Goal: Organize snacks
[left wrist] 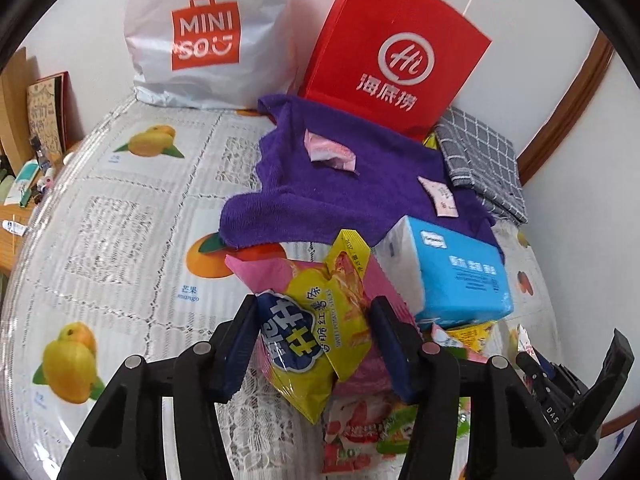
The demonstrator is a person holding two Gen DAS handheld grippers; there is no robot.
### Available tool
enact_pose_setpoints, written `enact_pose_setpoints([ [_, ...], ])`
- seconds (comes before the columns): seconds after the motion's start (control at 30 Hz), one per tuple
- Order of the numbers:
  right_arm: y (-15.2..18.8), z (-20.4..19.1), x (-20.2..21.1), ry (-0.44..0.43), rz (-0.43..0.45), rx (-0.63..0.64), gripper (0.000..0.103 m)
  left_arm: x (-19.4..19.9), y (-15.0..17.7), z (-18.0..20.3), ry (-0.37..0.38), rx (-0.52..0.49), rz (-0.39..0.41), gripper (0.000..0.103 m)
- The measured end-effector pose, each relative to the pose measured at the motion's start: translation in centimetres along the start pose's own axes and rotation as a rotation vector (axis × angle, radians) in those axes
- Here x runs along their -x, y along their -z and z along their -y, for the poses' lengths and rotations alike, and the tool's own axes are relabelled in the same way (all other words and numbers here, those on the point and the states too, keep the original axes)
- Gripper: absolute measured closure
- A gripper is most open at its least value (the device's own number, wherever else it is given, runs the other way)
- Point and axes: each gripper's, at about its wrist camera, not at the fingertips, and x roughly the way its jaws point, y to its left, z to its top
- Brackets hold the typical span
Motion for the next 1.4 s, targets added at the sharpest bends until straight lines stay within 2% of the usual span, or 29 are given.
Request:
enact_pose_setpoints([
  [0.27,-2.0,-1.0,3.0,-0.006,0.048,0.009,0.080,2.9,-0.6,2.0,0.033,-0.038,0.035,0.051],
  [0.57,-5.7,-1.9,5.1,-0.029,0.095,0.018,0.079,4.3,-2.1,4.5,0.068,-0.069,0.055,0.053],
  [0.93,-11.2,-3.3,5.2,-0.059,0.128,0.073,0.080,5.3,-5.7,8.4,0.092,-0.138,0.079,0.053],
  [1.2,-15.4,-4.2,4.3,-0.098,0.147,0.097,0.079,4.3,-8.5,10.0,0.088,-0.164,0.083,0.055],
  [1.23,-15.7,-4.3,4.1,-0.101,0.148,0.098,0.079,4.0,-8.8,10.0,0.086,-0.164,0.083,0.058],
  [1.27,-16.1,-4.2,3.9,-0.103,0.148,0.097,0.080,3.7,-9.1,9.9,0.090,-0.163,0.085,0.068],
  [1.33,-16.9,-4.1,3.2,-0.113,0.148,0.094,0.080,3.2,-9.5,9.7,0.100,-0.155,0.078,0.074],
  [1.37,-17.1,-4.1,2.9,-0.117,0.145,0.093,0.080,2.7,-9.8,9.6,0.109,-0.152,0.073,0.084],
  [1.4,-17.4,-4.1,2.3,-0.118,0.138,0.094,0.080,2.3,-10.0,9.5,0.117,-0.156,0.065,0.087],
])
